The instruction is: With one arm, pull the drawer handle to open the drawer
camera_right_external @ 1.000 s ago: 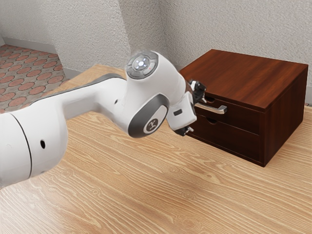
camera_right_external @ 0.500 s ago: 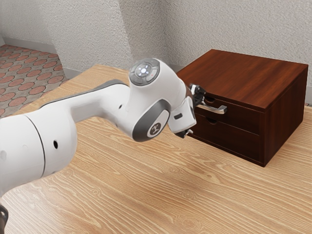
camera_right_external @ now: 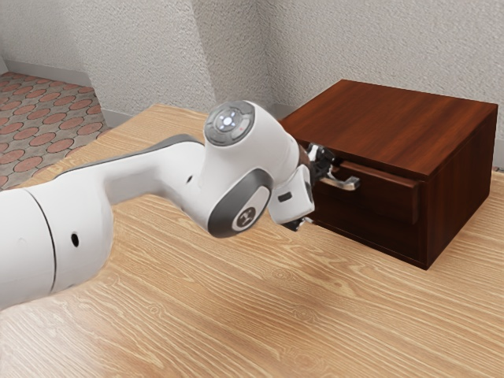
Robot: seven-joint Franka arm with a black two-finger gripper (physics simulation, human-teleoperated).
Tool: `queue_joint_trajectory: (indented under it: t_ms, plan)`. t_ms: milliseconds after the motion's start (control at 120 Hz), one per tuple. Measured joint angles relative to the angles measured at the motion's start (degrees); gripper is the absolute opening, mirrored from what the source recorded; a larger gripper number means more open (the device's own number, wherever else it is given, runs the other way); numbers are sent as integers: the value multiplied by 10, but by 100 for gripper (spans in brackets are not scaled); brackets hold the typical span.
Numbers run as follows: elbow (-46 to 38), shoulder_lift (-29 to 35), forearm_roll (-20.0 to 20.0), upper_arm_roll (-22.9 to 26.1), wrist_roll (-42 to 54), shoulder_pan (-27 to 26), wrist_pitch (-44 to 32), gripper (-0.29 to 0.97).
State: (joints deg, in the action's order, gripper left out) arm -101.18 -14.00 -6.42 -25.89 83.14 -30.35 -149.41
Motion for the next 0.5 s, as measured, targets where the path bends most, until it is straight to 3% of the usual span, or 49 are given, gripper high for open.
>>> queue_joint_trajectory:
  t_ms: [500]
  plan:
    - [-85, 80, -14, -11, 5, -13, 4, 67]
